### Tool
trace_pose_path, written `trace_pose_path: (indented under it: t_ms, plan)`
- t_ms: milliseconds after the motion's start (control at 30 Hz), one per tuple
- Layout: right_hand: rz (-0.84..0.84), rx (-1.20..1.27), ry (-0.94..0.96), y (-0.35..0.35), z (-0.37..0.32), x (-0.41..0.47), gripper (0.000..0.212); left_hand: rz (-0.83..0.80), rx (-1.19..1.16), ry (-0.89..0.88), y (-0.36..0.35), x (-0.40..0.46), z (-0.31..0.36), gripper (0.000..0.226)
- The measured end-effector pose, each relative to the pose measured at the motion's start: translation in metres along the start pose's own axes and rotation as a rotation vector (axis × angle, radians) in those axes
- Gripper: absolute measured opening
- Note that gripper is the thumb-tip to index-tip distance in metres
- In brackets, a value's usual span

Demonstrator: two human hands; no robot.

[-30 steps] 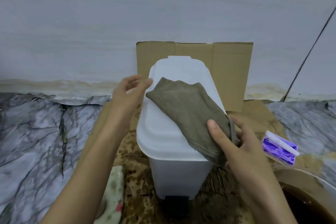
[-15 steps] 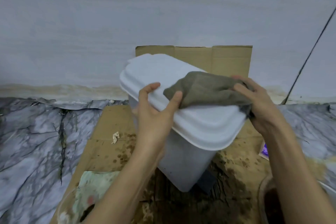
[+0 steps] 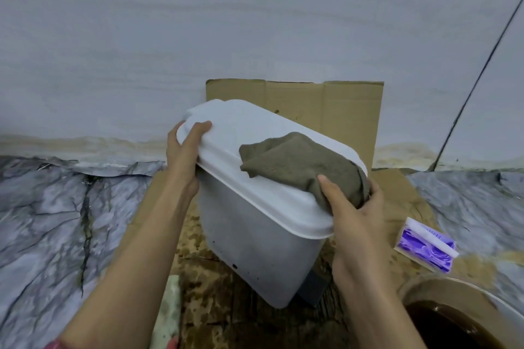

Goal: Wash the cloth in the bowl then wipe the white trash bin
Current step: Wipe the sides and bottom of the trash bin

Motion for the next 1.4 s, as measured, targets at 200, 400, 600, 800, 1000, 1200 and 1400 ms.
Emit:
trace_pose_path:
  t_ms: [200, 400, 600, 800, 1000, 1200, 1400]
  plan:
    - [0.019, -0.208, 0.128, 0.006, -0.046, 0.055, 0.052, 0.194, -0.166, -0.089, -0.003, -0.045, 0.002, 0.069]
    - [-0.071, -0.596, 0.141, 0.011, -0.049, 0.071, 0.068, 0.301, 0.035, -0.16, 0.006, -0.11, -0.011, 0.089]
    - [-0.074, -1.2, 0.644, -0.025, -0.08, 0.033, 0.054, 0.413, 0.393, -0.39, 0.017, -0.135, 0.006, 0.095]
    - [-0.341, -1.431, 0.81, -0.094, -0.037, 0.007, 0.07, 0.152, 1.044, -0.751, -0.017, -0.109, 0.033, 0.053]
    - [-0.102, -1.3, 0.585, -0.035, -0.052, 0.044, 0.077, 0.048, 1.277, -0.853, -0.042, -0.085, 0.044, 0.056]
    - [0.009, -1.437, 0.838, -0.076, -0.035, 0.05, 0.079, -0.097, 1.233, -0.963, -0.082, -0.066, 0.044, 0.063]
    - [0.017, -1.437, 1.18, -0.045, 0.054, 0.051, 0.058, -0.137, 1.212, -0.965, -0.093, -0.038, 0.043, 0.059]
Point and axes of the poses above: each hand's wrist, its own x-axis towards the middle knuckle, its own y-axis out of the back of the hand, z = x × y, the point moved 7 cm from there along x, towards the middle knuckle
